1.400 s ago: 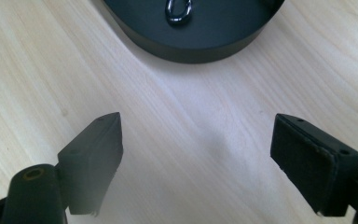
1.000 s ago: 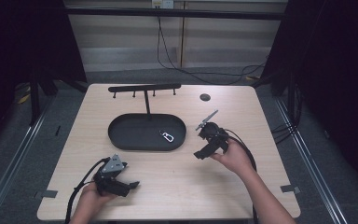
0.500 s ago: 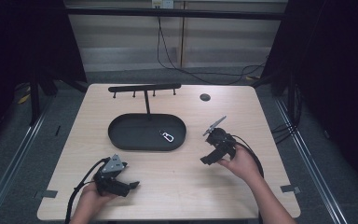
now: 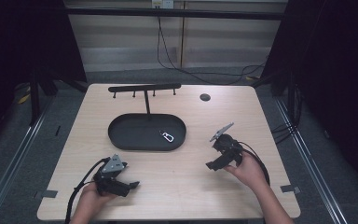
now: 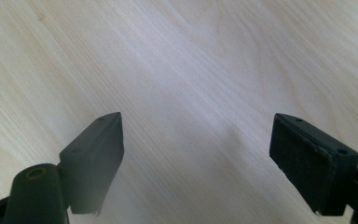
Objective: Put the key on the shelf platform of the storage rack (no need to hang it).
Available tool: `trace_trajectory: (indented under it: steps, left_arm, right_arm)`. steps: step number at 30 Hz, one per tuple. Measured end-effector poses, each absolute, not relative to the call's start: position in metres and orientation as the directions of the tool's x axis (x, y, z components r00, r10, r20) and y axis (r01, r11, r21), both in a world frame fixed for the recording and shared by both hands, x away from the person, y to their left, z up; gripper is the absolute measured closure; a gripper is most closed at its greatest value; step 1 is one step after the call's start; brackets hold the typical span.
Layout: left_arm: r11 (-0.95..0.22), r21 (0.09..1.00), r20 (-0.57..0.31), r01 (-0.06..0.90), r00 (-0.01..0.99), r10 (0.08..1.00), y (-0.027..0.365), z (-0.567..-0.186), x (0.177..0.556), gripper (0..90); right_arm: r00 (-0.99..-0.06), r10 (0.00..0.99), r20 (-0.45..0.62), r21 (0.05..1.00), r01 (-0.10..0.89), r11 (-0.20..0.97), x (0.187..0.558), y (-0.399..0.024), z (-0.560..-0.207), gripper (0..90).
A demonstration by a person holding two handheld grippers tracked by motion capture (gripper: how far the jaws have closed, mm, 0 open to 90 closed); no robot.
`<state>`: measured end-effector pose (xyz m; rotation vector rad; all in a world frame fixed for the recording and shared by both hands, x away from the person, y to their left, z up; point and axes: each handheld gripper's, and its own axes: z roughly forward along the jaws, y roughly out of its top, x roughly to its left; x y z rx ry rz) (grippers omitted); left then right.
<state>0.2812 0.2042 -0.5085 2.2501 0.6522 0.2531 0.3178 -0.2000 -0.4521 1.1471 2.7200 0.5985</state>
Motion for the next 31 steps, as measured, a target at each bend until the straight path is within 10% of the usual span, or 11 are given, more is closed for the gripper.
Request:
trace_trajectory:
  steps: [31]
  left_arm:
    - [-0.577,0.726,-0.020,0.374,0.850,0.527,0.204,-0.508,0.281,12.3]
  right_arm:
    - [-0.593,0.791,0.148,0.563,0.709,0.426,0.290,-0.248,-0.483,18.1]
